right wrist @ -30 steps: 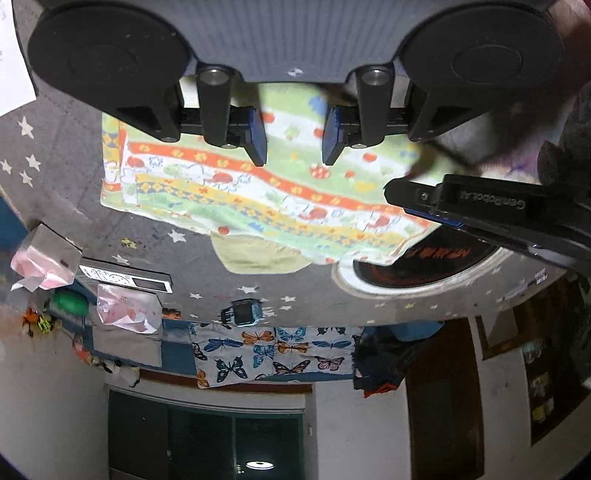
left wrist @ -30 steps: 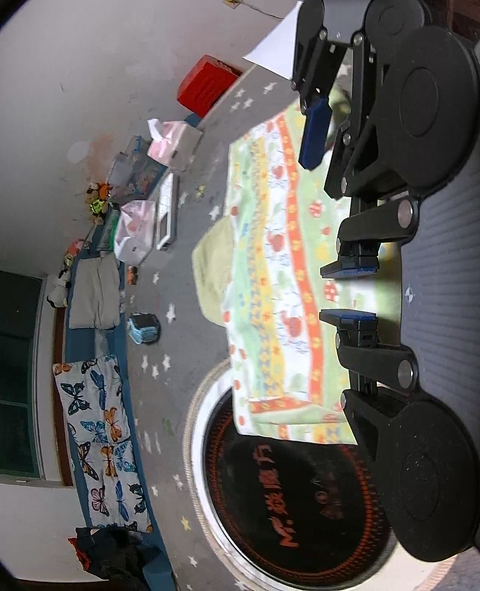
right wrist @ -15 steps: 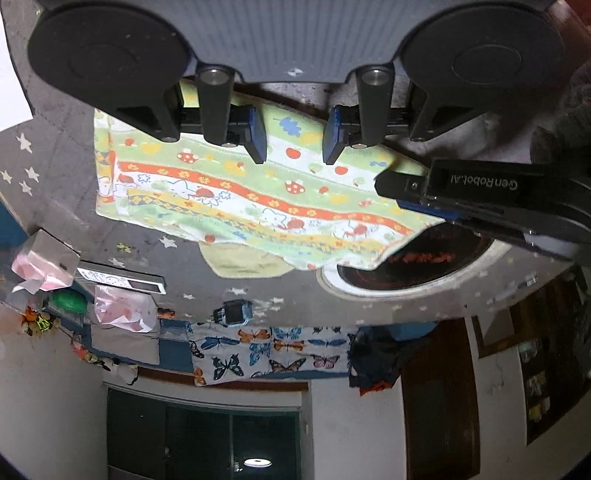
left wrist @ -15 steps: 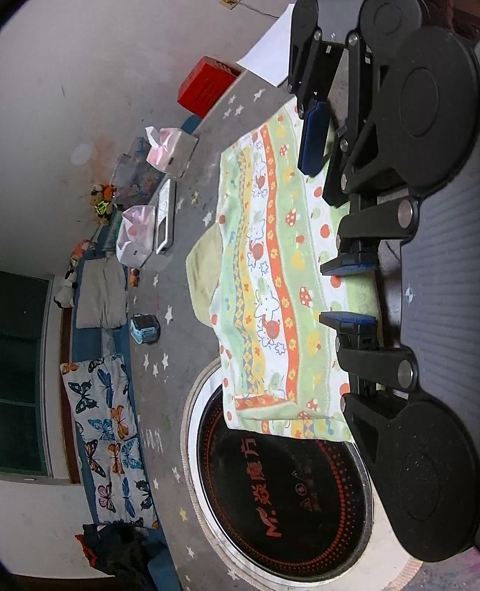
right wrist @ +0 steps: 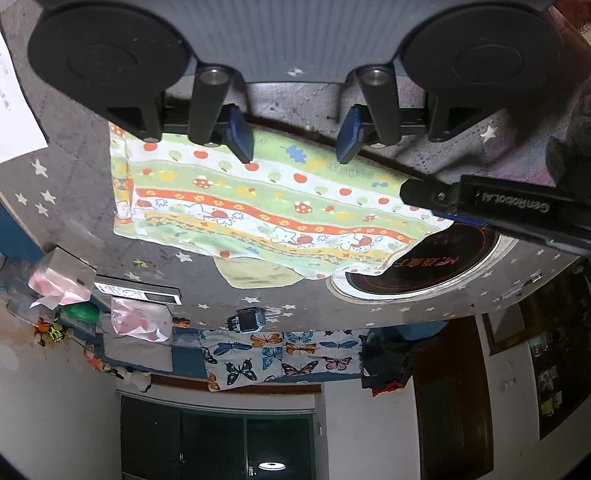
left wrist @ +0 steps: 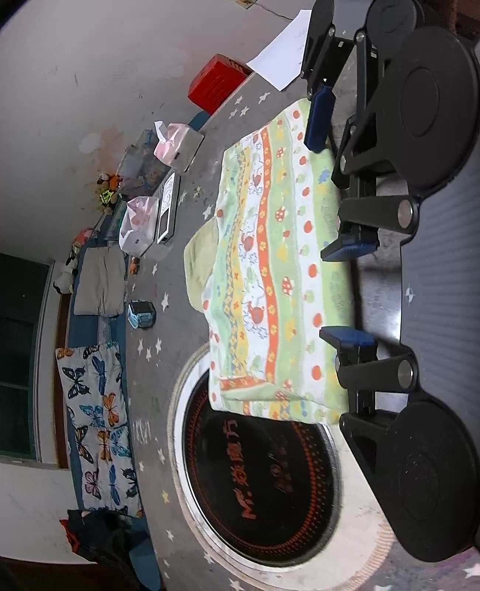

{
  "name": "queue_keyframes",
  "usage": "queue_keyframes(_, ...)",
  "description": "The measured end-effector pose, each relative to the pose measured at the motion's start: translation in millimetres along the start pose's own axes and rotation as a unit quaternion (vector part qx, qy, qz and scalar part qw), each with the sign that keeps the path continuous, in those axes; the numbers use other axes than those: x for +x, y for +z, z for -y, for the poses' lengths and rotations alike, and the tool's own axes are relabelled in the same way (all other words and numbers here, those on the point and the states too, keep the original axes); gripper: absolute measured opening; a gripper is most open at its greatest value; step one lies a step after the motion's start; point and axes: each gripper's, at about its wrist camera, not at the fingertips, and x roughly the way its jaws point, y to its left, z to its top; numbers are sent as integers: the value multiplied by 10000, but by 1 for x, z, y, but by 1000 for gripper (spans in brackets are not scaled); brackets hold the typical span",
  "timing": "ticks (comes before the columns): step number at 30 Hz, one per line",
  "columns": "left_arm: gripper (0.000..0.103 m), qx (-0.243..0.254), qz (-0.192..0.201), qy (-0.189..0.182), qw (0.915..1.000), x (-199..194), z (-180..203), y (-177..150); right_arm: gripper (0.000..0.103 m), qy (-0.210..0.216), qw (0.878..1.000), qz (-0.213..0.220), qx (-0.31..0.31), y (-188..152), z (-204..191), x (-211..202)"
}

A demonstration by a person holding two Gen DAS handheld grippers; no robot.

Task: Fold clothes

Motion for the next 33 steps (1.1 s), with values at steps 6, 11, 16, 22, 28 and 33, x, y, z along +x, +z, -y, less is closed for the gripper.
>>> queue_keyframes(6,57,-48,-64,49,10000,-9,-4,-12,63,-36,10000,-10,51,-5,-6,-6)
queue_keyframes(11,68,-91,-40,98,9999,-18,-7,-20,75,-83,10000,12,53,-9,-12,-11)
queue_keyframes(16,76,-109,-2,124,9999,-24,-8,-27,83,-92,9999,50,82,-12,-16,-15)
queue_keyframes(22,84,-118,52,165,9998,-31,-8,-32,94,-223,9997,93,84,-16,-19,-20)
queue_keyframes(28,92,-51,156,190,9997,-39,-4,-37,103,-343,9992,192,78,-21,-21,-28)
queue_keyframes(33,101,-18,212,232,9995,-43,-1,-39,103,-505,9983,249,134,-26,-19,-33)
